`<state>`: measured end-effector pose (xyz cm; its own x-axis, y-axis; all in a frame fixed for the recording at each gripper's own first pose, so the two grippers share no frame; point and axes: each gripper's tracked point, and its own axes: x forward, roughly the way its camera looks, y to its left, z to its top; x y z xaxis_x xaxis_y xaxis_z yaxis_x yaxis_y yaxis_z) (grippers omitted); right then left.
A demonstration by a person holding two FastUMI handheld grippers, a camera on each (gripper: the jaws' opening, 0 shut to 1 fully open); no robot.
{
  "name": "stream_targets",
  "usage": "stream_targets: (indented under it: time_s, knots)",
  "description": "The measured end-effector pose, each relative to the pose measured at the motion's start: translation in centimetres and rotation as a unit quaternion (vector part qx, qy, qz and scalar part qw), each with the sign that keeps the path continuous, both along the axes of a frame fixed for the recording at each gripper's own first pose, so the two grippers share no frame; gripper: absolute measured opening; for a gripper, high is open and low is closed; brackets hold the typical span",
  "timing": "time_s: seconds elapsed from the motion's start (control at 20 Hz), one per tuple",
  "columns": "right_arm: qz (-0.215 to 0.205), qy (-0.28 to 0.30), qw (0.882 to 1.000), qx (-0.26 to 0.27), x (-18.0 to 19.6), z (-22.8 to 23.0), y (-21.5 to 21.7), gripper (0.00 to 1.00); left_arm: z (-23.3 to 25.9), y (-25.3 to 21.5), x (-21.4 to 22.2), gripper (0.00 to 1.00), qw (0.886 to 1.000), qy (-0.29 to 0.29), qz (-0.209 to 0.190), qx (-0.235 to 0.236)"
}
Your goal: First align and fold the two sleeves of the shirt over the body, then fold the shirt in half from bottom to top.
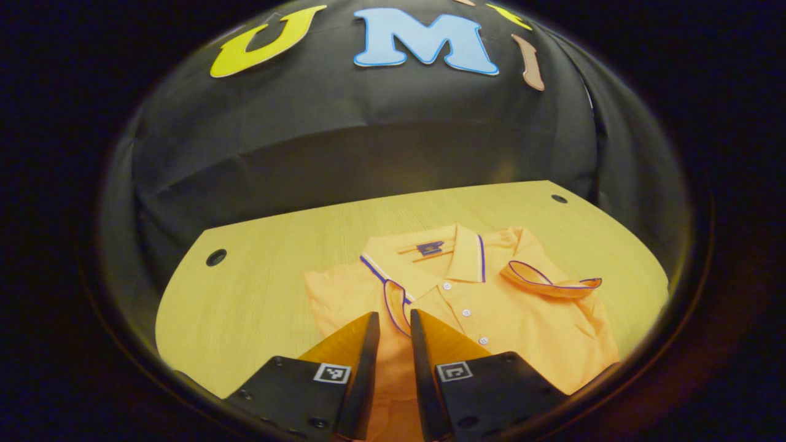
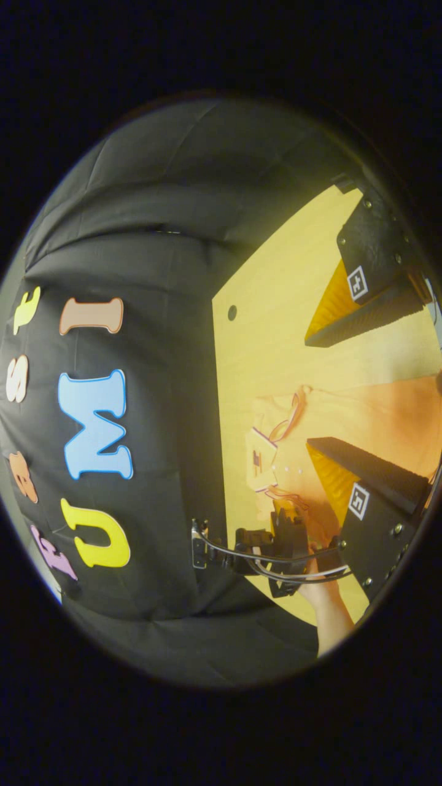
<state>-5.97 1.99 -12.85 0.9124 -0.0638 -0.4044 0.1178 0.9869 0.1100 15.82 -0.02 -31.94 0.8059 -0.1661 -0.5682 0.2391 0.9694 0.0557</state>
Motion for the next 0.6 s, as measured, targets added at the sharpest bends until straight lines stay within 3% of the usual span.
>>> stream_targets:
  time_s: [0.05,0.25,0.3,0.6]
  knots:
    - [0.005,0.0,1.0,-0.004,0.0,-0.2,-0.1,0.92,0.2,0.1,-0.5,0.59,1.0,0.002,0.006,-0.006]
    - [0.028,0.006,1.0,-0.012,-0.2,-1.3,-0.2,0.92,1.2,0.7,-2.9,0.68,0.999,0.008,0.034,-0.031]
    - [0.032,0.006,0.999,-0.013,-0.3,-1.6,-0.2,0.92,1.6,1.0,-3.7,0.79,0.999,0.007,0.04,-0.034]
    - [0.063,0.024,0.998,-0.016,-2.2,-4.4,0.3,0.92,3.1,2.3,-8.9,0.84,0.997,0.01,0.054,-0.045]
